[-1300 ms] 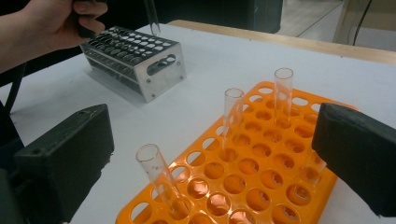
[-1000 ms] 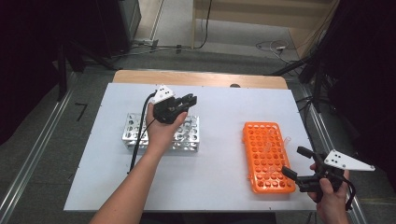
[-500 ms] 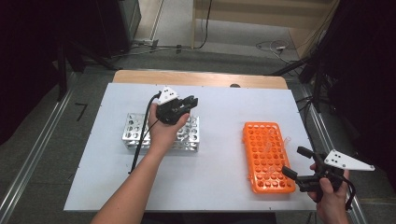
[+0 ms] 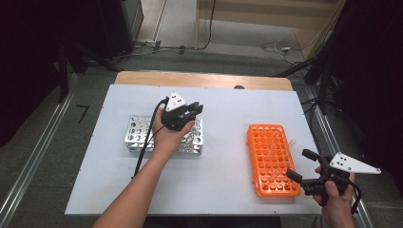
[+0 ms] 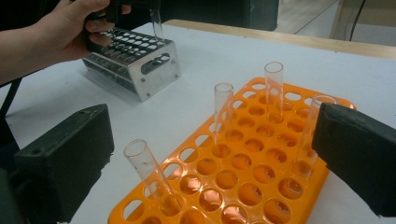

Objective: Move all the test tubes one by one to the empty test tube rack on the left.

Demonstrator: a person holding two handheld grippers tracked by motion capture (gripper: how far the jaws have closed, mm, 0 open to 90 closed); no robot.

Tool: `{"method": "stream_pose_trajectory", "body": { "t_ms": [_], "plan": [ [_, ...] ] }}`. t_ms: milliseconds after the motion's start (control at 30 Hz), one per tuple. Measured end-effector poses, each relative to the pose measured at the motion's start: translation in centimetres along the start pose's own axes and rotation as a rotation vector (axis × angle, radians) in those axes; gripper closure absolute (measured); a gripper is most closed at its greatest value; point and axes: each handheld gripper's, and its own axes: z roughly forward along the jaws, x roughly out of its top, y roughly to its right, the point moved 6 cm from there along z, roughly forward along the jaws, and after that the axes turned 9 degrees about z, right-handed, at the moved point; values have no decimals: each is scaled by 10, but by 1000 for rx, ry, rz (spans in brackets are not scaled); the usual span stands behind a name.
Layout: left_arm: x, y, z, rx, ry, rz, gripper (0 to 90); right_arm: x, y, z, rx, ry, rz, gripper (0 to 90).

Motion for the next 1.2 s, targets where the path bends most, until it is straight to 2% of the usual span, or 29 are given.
{"method": "stream_pose_trajectory", "body": {
  "t_ms": [300, 667, 867, 1067, 1200],
  "plan": [
    [-5, 6, 0, 2, -26, 35, 755, 0, 0, 1, 0, -2, -2, 0],
    [-14, 5, 4, 4, -140, 13, 751, -1, 0, 2, 0, -5, -3, 0],
    [-16, 8, 9, -17, -206, 33, 737, -1, -1, 2, 1, -11, -2, 0],
    [-15, 7, 7, -39, -211, -1, 653, -1, 0, 3, 1, -11, -4, 0],
    [-10, 6, 0, -41, -160, -31, 529, -2, -1, 3, 4, -14, -3, 0]
  ]
}}
